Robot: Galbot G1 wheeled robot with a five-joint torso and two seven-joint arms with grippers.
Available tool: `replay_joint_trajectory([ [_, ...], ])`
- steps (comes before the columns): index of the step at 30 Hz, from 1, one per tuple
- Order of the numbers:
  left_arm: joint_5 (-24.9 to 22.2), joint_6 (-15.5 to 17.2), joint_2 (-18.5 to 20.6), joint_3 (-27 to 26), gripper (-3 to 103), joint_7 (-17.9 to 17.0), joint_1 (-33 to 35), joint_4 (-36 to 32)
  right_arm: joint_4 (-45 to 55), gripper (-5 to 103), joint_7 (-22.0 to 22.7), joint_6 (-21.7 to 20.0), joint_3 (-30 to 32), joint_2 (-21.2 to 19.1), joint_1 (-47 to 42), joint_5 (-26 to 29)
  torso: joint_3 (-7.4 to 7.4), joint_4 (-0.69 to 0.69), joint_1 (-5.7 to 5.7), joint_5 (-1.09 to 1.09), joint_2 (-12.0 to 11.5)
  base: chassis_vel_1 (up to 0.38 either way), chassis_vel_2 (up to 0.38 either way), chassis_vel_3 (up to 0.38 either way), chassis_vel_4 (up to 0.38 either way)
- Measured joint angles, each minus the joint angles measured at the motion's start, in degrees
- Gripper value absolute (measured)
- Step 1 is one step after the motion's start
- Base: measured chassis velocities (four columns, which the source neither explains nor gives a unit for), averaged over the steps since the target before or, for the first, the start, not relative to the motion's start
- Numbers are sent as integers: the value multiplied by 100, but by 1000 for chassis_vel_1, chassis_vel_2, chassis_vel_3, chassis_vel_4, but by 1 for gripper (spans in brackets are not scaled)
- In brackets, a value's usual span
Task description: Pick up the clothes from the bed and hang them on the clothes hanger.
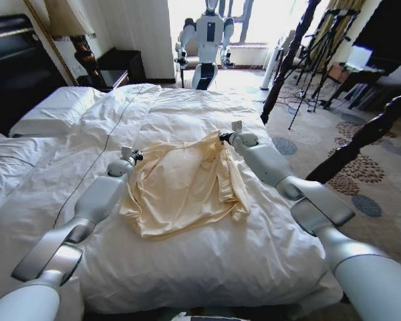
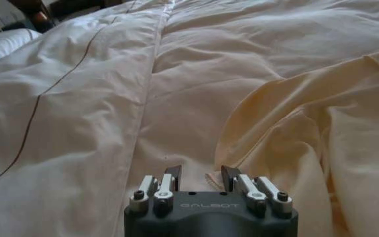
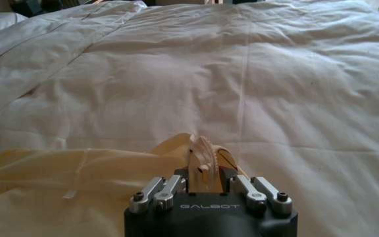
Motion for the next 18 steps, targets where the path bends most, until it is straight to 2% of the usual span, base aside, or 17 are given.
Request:
replay_joint_trajectory([
  [1,0,0,0,0,40,0,0,0,0,29,0,0,0,0,0,0,0,0,0,0,0,0,0,0,0],
  [2,-135,266,114,-10,45,72,34,-172,99,34,69,-232,61,-51,6,228,0,-1,0,2,0,0,0,0,0],
  [4,-305,477,284,-10,56,242,18,-266,164,45,78,-533,140,-158,38,410,-1,-1,-1,2,1,0,0,0,0],
  [5,-426,527,339,6,61,311,-50,-251,123,51,75,-593,178,-170,63,417,-1,-2,-3,2,2,0,0,0,0],
  [6,-426,527,339,6,61,311,-50,-251,123,51,75,-593,178,-170,63,417,-1,-2,-3,2,2,0,0,0,0],
  [7,-549,569,373,19,61,362,-126,-218,49,57,97,-625,221,-160,90,420,-1,-2,-3,2,2,0,0,0,0],
  [8,-633,609,407,34,67,404,-201,-181,-52,57,123,-669,282,-146,124,407,-1,-2,-3,3,2,0,0,0,0],
  [9,-692,618,441,61,72,463,-265,-148,-134,62,128,-693,318,-133,160,372,-1,-2,-2,2,2,0,0,0,0],
  [10,-692,618,441,61,72,463,-265,-148,-134,62,128,-693,318,-133,160,372,-1,-2,-2,2,2,0,0,0,0],
  [11,-726,603,478,78,78,516,-304,-137,-189,68,114,-701,324,-144,193,295,0,-2,0,2,1,0,0,0,0],
  [13,-841,545,554,89,88,549,-332,-149,-273,79,7,-677,305,-193,246,97,0,-2,1,2,1,0,0,0,0],
  [14,-841,545,554,89,88,549,-332,-149,-273,79,7,-677,305,-193,246,97,0,-2,1,2,1,0,0,0,0],
  [16,-901,383,602,117,97,548,-353,-136,-459,89,-33,-324,234,-184,308,-208,-1,-2,-1,1,2,0,0,0,0],
  [17,-916,277,604,125,97,534,-366,-120,-500,94,-14,-40,162,-188,311,-294,-1,-2,-2,1,2,0,0,0,0],
  [18,-916,277,604,125,97,534,-366,-120,-500,94,-14,-40,162,-188,311,-294,-1,-2,-2,1,2,0,0,0,0],
])
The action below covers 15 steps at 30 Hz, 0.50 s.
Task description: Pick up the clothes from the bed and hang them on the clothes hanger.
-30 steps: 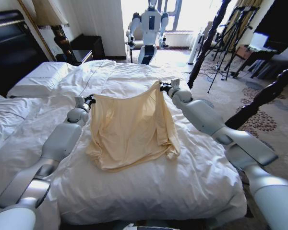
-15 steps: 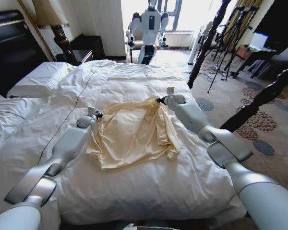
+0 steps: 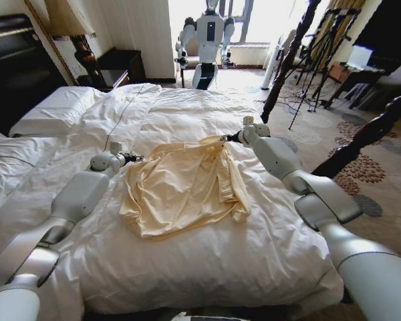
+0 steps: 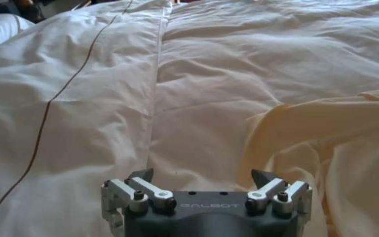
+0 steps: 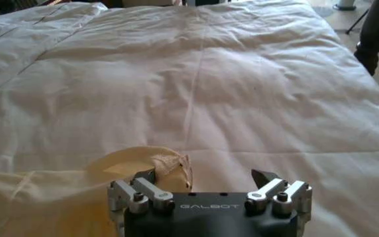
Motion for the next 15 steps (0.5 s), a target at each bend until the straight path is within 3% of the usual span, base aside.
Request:
replay_joint_trajectory([
  [3,-198,-151,-7,-55,100,-227,41,-143,168,99,117,241,-9,-57,-39,-21,1,-2,2,0,0,0,0,0,0],
  [8,-357,-166,175,-201,100,-315,219,-400,265,100,212,-124,171,-90,72,309,1,-1,2,1,0,0,0,0,0],
  [9,-407,-148,244,-283,100,-311,278,-449,281,100,210,-386,242,-122,143,617,0,0,1,-1,0,0,0,0,0],
  [10,-407,-148,244,-283,100,-311,278,-449,281,100,210,-386,242,-122,143,617,0,0,1,-1,0,0,0,0,0],
  [14,-765,16,413,-572,100,-321,475,-619,278,100,685,-825,570,-118,228,2304,0,0,0,1,0,0,0,0,0],
  [15,-765,16,413,-572,100,-321,475,-619,278,100,685,-825,570,-118,228,2304,0,0,0,1,0,0,0,0,0],
])
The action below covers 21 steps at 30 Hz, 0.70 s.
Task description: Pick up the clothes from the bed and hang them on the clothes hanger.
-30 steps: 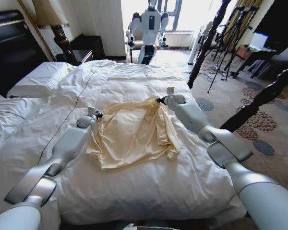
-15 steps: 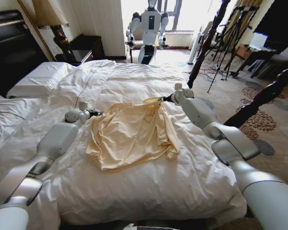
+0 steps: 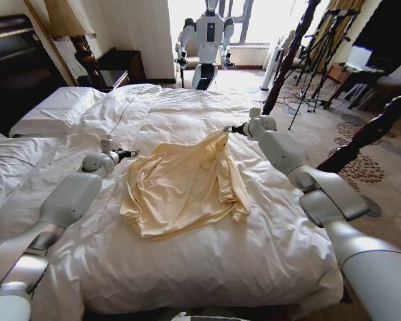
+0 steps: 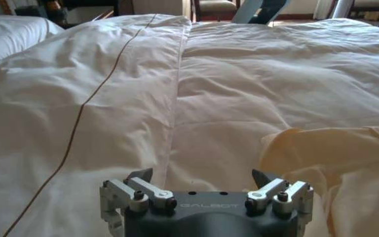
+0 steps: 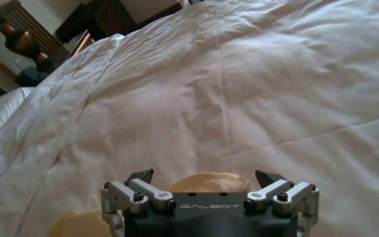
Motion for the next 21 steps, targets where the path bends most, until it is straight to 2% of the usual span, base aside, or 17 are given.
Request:
replay_joint_trajectory([
  [3,-133,25,38,-83,100,-12,105,-48,-59,100,414,-9,481,126,-160,578,0,3,0,0,0,0,0,0,0],
  [5,-137,23,38,-83,100,-13,118,-49,-25,100,375,-6,512,100,-237,520,0,3,1,-3,0,0,0,0,0],
  [7,-160,-6,70,-170,100,-81,226,-175,164,100,163,27,481,-1,-406,-1,1,-1,1,-3,-1,0,0,0,0],
  [8,-192,-8,129,-330,100,-152,370,-353,451,100,137,75,390,-110,-519,-541,2,-2,1,1,-1,0,0,0,0],
  [9,-192,-8,129,-330,100,-152,370,-353,451,100,137,75,390,-110,-519,-541,2,-2,1,1,-1,0,0,0,0],
  [11,-264,-25,285,-935,100,-329,839,-966,1508,100,352,687,-114,-590,-907,-1445,2,-2,2,2,-1,0,0,0,0],
  [12,-264,-25,285,-935,100,-329,839,-966,1508,100,352,687,-114,-590,-907,-1445,2,-2,2,2,-1,0,0,0,0],
  [14,-458,-156,491,-1715,100,-821,1579,-2026,2964,100,616,1244,-487,-1345,-1400,-2150,2,5,2,2,-2,0,0,0,0],
  [15,-458,-156,491,-1715,100,-821,1579,-2026,2964,100,616,1244,-487,-1345,-1400,-2150,2,5,2,2,-2,0,0,0,0],
  [16,-642,-248,574,-2070,100,-1158,1929,-2558,3723,100,842,1325,-539,-1798,-1649,-2333,1,5,0,-2,-2,0,0,0,0],
  [17,-893,-327,649,-2415,100,-1540,2284,-3185,4503,100,1213,1354,-547,-2327,-1854,-2360,0,6,-1,4,-1,0,0,0,0],
  [18,-1046,-425,690,-2588,100,-1743,2468,-3570,5016,100,1497,1359,-528,-2741,-1963,-2317,-1,5,-2,6,-1,0,0,0,0],
  [19,-1046,-425,690,-2588,100,-1743,2468,-3570,5016,100,1497,1359,-528,-2741,-1963,-2317,-1,5,-2,6,-1,0,0,0,0],
  [21,-1323,-645,694,-2707,100,-1974,2624,-4188,6124,100,2077,1359,-360,-3713,-2169,-2177,-2,1,-3,2,-1,0,0,0,0],
])
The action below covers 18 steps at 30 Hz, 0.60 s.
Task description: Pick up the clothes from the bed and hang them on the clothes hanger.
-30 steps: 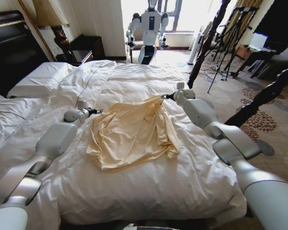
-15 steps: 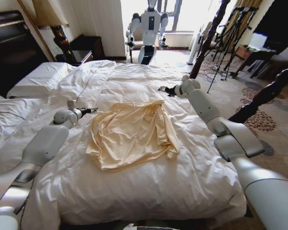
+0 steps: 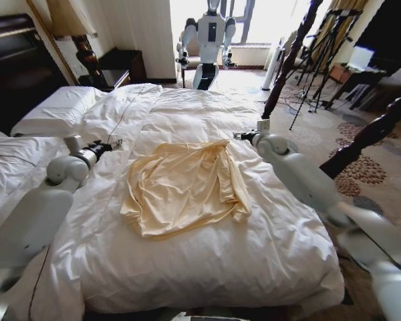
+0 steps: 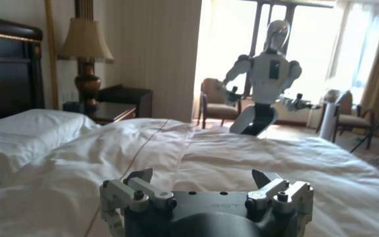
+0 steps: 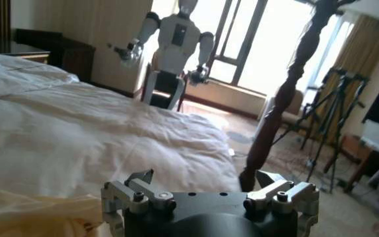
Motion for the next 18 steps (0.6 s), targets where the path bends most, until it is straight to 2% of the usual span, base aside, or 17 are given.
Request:
replay_joint_trajectory([
  [1,-228,-66,-11,-137,100,-70,103,-313,547,100,286,-2,85,-612,-45,14,1,-11,1,0,0,0,0,0,0],
  [2,-228,-66,-11,-137,100,-70,103,-313,547,100,286,-2,85,-612,-45,14,1,-11,1,0,0,0,0,0,0],
  [3,-413,-131,-29,-300,100,-157,225,-553,871,100,449,-28,158,-992,-40,8,0,-12,2,0,0,0,0,0,0],
  [5,-807,-338,-96,-604,100,-432,537,-1079,1541,100,850,-276,314,-1823,64,27,0,-5,3,4,0,0,0,0,0],
  [6,-807,-338,-96,-604,100,-432,537,-1079,1541,100,850,-276,314,-1823,64,27,0,-5,3,4,0,0,0,0,0],
  [9,-1035,-578,-268,-786,100,-760,878,-1688,1950,100,1110,-501,577,-2945,416,9,0,2,0,-6,1,0,0,0,0],
  [10,-1035,-578,-268,-786,100,-760,878,-1688,1950,100,1110,-501,577,-2945,416,9,0,2,0,-6,1,0,0,0,0],
  [12,-923,-622,-358,-799,100,-768,984,-1858,1709,100,1046,-559,942,-3443,571,-32,1,2,1,-4,1,0,0,0,0],
  [13,-923,-622,-358,-799,100,-768,984,-1858,1709,100,1046,-559,942,-3443,571,-32,1,2,1,-4,1,0,0,0,0],
  [17,-860,-606,-469,-851,100,-804,1107,-2064,996,100,1036,-819,1320,-4087,758,-292,3,-1,5,5,0,0,0,0,0],
  [18,-860,-606,-469,-851,100,-804,1107,-2064,996,100,1036,-819,1320,-4087,758,-292,3,-1,5,5,0,0,0,0,0],
])
